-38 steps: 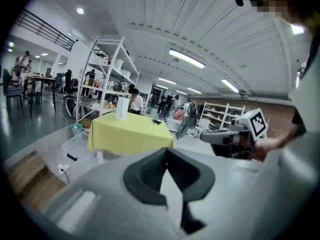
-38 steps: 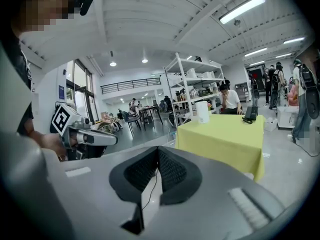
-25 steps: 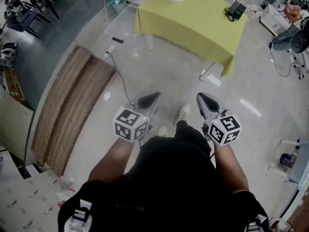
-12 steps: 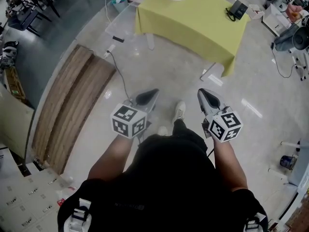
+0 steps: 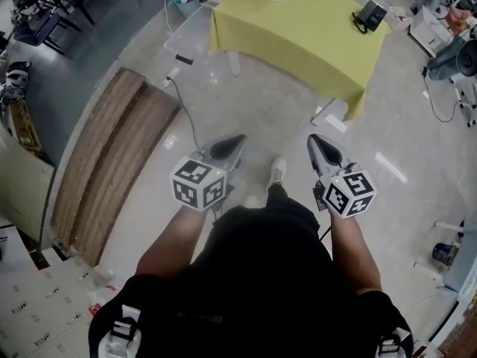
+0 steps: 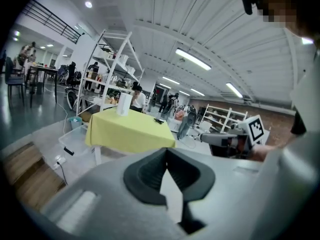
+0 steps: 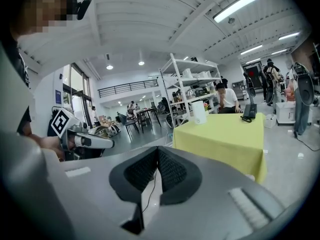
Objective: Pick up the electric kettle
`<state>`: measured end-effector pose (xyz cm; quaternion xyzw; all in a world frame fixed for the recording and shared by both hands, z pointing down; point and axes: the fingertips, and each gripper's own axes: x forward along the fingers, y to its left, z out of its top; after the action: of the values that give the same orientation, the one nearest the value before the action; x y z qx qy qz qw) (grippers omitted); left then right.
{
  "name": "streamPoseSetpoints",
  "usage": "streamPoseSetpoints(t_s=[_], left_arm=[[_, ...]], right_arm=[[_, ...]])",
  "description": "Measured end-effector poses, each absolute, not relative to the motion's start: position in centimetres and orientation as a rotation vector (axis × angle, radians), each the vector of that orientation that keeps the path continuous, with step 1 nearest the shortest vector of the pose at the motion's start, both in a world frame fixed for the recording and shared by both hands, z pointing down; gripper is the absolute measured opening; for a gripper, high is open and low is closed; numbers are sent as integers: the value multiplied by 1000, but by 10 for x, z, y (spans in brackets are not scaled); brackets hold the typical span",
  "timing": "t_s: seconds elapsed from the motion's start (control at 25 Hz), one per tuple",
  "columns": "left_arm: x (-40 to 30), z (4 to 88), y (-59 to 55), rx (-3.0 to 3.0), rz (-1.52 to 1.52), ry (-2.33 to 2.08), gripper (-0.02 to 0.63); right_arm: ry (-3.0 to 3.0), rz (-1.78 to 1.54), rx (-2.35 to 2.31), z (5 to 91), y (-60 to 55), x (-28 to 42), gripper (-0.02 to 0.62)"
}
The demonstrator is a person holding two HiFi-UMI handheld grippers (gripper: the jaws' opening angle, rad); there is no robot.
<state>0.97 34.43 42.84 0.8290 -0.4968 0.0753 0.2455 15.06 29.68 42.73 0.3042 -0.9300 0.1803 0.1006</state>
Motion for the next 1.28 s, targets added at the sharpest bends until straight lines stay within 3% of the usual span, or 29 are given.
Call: streamPoseSetpoints(t_s=[1.28], left_arm=[[13, 444, 240, 2231, 275, -1355, 2]], right_arm=[[-2727, 604, 802, 449, 196, 134, 6]])
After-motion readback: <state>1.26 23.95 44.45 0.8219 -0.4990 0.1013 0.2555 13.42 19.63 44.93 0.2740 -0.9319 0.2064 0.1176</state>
